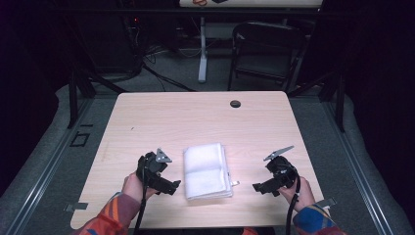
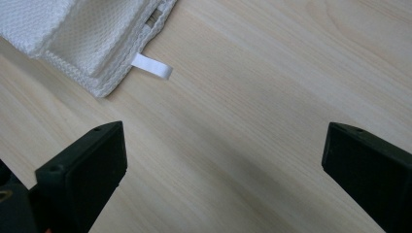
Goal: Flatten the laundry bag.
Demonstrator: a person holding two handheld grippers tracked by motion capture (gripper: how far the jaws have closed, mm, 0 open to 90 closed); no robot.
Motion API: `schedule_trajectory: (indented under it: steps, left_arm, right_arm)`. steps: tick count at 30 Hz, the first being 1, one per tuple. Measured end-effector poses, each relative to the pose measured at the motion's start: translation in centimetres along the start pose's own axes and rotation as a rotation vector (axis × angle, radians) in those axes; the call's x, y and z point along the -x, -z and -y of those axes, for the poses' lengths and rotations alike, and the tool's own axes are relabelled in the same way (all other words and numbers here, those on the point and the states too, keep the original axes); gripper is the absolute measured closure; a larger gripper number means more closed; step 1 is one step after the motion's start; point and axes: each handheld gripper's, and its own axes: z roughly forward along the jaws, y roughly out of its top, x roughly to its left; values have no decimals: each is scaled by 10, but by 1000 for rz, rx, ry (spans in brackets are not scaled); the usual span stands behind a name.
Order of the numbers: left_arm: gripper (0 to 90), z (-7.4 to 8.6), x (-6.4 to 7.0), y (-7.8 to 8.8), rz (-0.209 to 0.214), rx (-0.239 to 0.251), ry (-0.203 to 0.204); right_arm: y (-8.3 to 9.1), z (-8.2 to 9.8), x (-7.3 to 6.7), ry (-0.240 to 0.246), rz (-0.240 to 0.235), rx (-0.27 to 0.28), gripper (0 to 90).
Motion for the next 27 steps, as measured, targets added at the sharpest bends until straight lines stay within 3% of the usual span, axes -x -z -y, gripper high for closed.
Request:
schedule_trajectory:
  steps: [3, 10, 12, 18, 26, 27]
  left_arm:
    - [0, -5, 8, -5, 19, -10, -29]
    - [12, -13, 19, -12, 35, -2, -66]
    - [13, -16, 24, -15, 46, 0, -79]
    - [10, -27, 40, -31, 83, -27, -136]
    - [1, -35, 51, -43, 117, -33, -174]
    - [0, -37, 54, -47, 130, -49, -196]
  right_arm:
    - [-1, 1, 1, -16, -5, 12, 29]
    - [-1, -2, 0, 16, 0, -24, 49]
    - [-2, -2, -1, 8, -1, -12, 50]
    - [-3, -1, 0, 0, -18, -21, 52]
    - [-5, -1, -2, 0, -27, -22, 55]
    - [-5, -1, -2, 2, -27, -27, 58]
